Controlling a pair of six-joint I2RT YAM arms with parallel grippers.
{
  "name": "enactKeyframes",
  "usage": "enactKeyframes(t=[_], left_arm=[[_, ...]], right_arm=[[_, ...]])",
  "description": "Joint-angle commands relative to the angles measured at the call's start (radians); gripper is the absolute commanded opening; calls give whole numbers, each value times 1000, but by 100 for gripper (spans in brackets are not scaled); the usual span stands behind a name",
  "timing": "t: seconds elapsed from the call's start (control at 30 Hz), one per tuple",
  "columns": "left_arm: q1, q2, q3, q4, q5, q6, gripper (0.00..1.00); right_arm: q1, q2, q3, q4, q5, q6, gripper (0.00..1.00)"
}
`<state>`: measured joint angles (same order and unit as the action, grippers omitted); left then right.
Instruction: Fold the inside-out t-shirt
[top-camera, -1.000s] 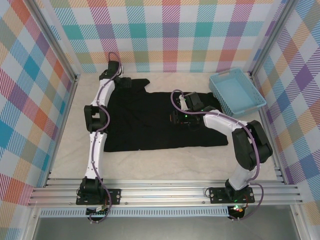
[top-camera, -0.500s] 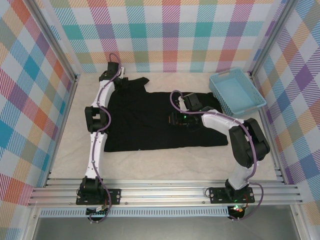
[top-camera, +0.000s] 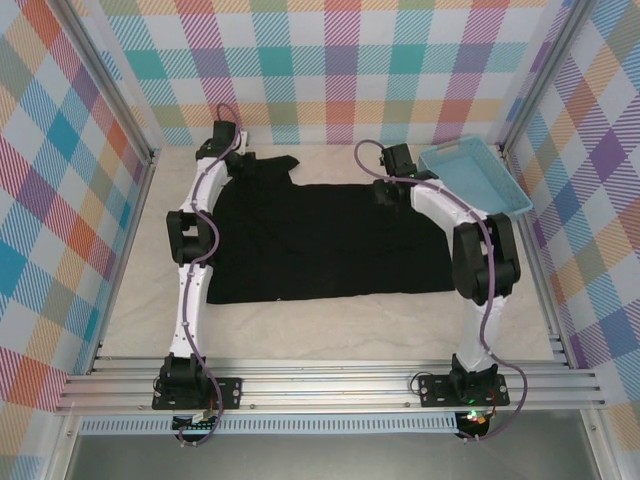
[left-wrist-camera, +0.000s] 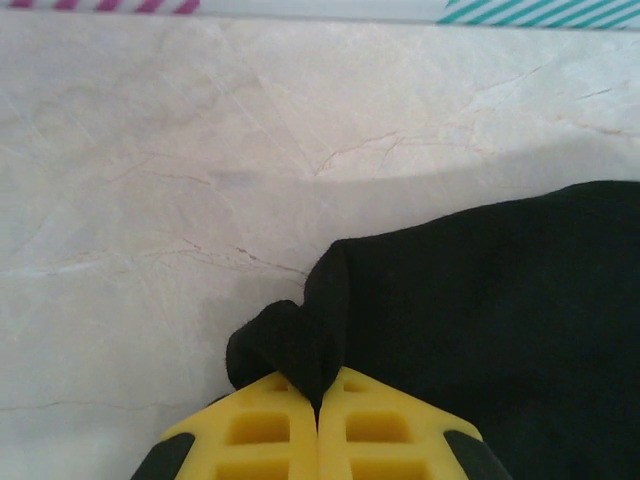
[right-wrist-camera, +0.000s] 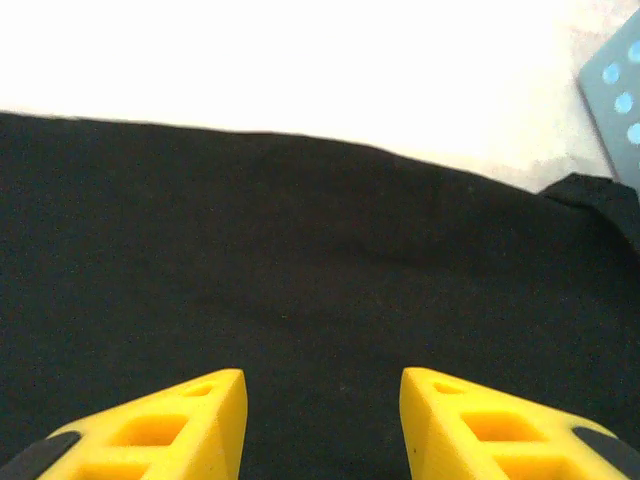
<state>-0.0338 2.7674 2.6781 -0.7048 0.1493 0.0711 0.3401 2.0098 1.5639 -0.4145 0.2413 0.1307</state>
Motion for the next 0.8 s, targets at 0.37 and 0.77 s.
enactKeyframes(t=[0.37,0.77], left_arm=[[16,-132,-4,-28,-96,-84,63],[-17,-826,-1118,387,19,-551,64]], right_arm=[[65,-102,-145,-127,-264,34,45],[1,-316,-441,-231,-250,167,44]])
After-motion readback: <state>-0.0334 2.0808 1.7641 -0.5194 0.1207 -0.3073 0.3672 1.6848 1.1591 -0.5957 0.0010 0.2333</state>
